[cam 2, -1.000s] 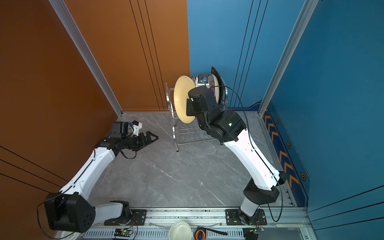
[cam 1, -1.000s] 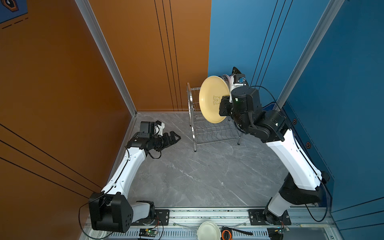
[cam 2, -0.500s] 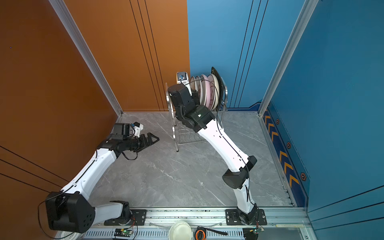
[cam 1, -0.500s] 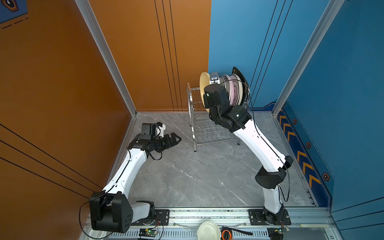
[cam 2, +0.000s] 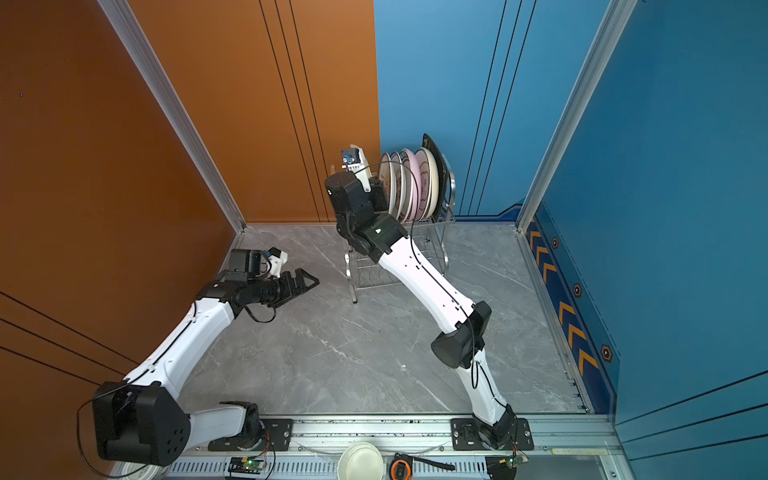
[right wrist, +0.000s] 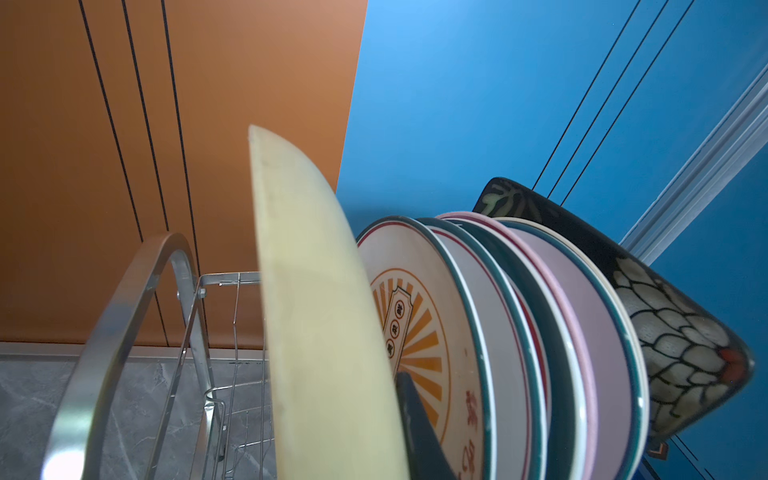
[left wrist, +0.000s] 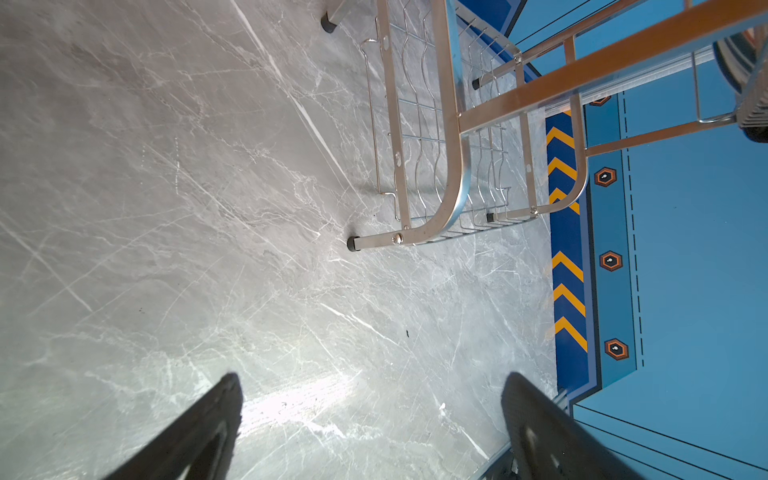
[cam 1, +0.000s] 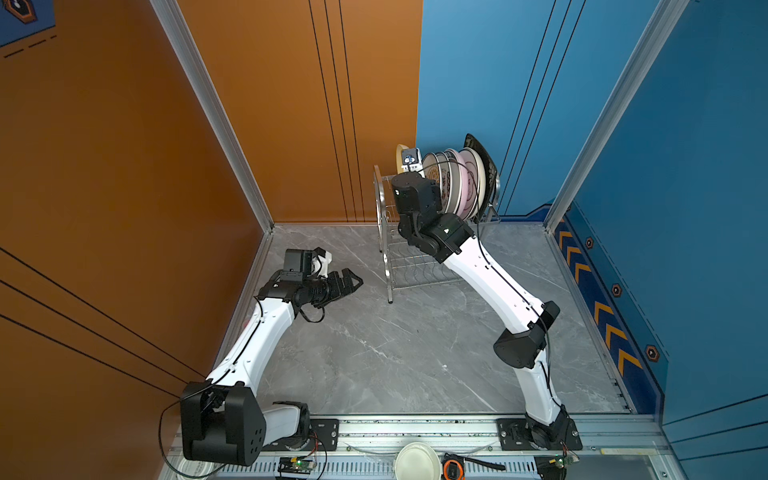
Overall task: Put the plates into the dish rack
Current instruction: 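Lower the yellow bear plate into the rack slot beside the sunburst plate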
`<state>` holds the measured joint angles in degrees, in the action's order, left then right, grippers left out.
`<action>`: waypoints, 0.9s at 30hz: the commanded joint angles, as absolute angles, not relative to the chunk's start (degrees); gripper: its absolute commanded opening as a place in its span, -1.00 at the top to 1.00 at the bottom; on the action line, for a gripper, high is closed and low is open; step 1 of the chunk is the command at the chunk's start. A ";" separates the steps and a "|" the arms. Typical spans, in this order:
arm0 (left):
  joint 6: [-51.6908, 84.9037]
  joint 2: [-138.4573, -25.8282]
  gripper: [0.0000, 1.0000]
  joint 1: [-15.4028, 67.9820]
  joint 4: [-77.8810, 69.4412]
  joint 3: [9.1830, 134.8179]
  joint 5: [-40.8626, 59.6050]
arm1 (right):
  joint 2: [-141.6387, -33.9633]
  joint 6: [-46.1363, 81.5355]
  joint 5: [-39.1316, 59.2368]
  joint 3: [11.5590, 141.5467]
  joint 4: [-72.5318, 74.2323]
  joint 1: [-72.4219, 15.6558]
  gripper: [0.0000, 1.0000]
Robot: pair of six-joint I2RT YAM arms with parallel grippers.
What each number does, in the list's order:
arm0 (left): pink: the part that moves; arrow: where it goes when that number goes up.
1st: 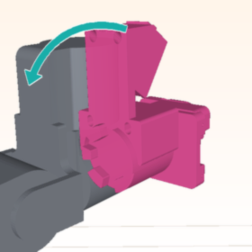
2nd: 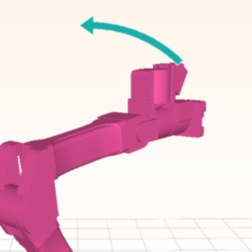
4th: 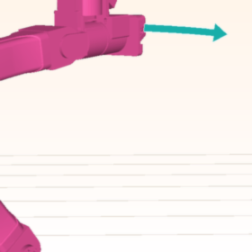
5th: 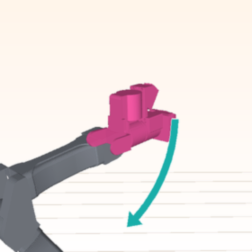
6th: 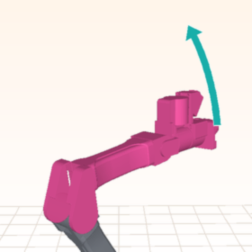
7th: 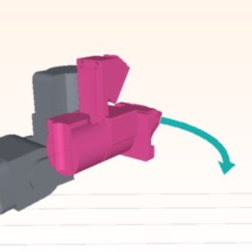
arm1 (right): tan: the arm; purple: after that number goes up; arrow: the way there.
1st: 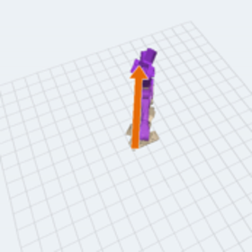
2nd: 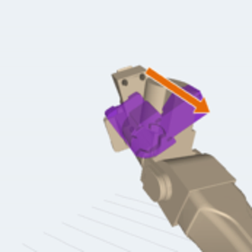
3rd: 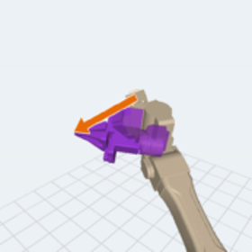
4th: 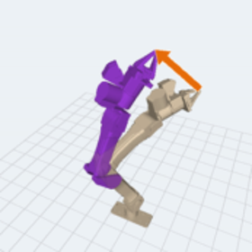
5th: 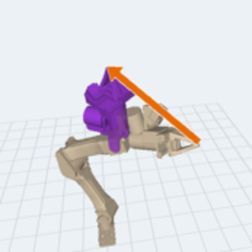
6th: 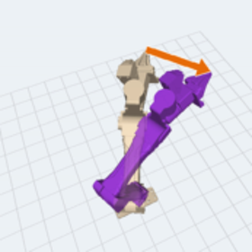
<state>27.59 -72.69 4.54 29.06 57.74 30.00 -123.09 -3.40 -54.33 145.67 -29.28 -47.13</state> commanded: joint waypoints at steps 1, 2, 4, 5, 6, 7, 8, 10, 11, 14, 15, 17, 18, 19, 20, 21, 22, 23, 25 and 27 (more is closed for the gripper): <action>26.29 -72.45 -0.96 4.22 28.35 57.07 30.45 | -123.53 -5.85 -57.74 147.17 -24.50 -46.68 0.90; 26.22 -72.43 -0.96 4.13 28.39 57.00 30.50 | -123.69 -6.25 -58.19 147.17 -24.12 -46.69 0.90; 26.18 -72.44 -0.96 3.91 28.39 56.95 30.78 | -123.92 -6.42 -58.75 147.14 -23.84 -46.60 0.91; 26.10 -72.41 -0.96 3.79 28.41 56.95 30.76 | -124.05 -6.48 -58.93 147.21 -23.87 -46.59 0.91; 26.03 -72.44 -0.96 3.69 28.38 56.87 30.92 | -124.17 -6.38 -59.02 147.16 -23.82 -46.43 0.91; 25.91 -72.47 -0.96 3.56 28.39 56.80 31.03 | -124.27 -6.42 -58.99 147.20 -23.81 -46.33 0.91; 25.79 -72.45 -0.96 3.51 28.42 56.70 31.15 | -124.36 -6.33 -59.05 147.19 -23.78 -46.24 0.91; 25.61 -72.56 -0.96 3.21 28.37 56.61 31.39 | -124.69 -6.15 -59.02 147.16 -23.78 -45.94 0.91; 25.57 -72.52 -0.96 3.12 28.38 56.58 31.47 | -124.87 -5.96 -58.93 147.16 -23.86 -45.90 0.91; 25.33 -72.60 -0.96 2.73 28.39 56.46 31.84 | -125.43 -4.68 -58.21 147.19 -25.04 -45.59 0.91; 25.24 -72.60 -0.96 2.57 28.44 56.38 31.95 | -125.66 -4.27 -58.01 147.16 -25.60 -45.53 0.91; 25.14 -72.69 -0.96 2.30 28.39 56.35 32.08 | -126.25 -3.67 -58.17 147.21 -26.46 -45.44 0.91; 25.05 -72.70 -0.96 2.21 28.42 56.37 32.21 | -126.62 -3.24 -58.27 147.20 -27.03 -45.31 0.90; 24.96 -72.81 -0.96 2.11 28.34 56.33 32.26 | -127.02 -2.62 -58.12 147.15 -27.77 -45.19 0.90; 24.89 -72.93 -0.96 2.05 28.39 56.27 32.37 | -127.17 -2.00 -58.14 147.14 -28.45 -45.08 0.90; 24.95 -72.89 -0.96 2.02 28.35 56.31 32.45 | -127.41 -1.19 -57.88 147.13 -29.18 -44.90 0.90; 24.94 -72.92 -0.96 1.93 28.39 56.28 32.44 | -127.56 -0.54 -57.60 147.10 -29.74 -44.76 0.90; 24.96 -72.78 -0.96 1.85 28.39 56.30 32.57 | -127.66 0.02 -57.31 147.12 -30.20 -44.60 0.90; 25.00 -72.60 -0.96 1.68 28.39 56.26 32.57 | -127.79 0.65 -57.09 147.07 -30.74 -44.51 0.90; 25.03 -72.54 -0.96 1.51 28.39 56.32 32.61 | -127.87 1.12 -56.91 147.07 -31.00 -44.52 0.87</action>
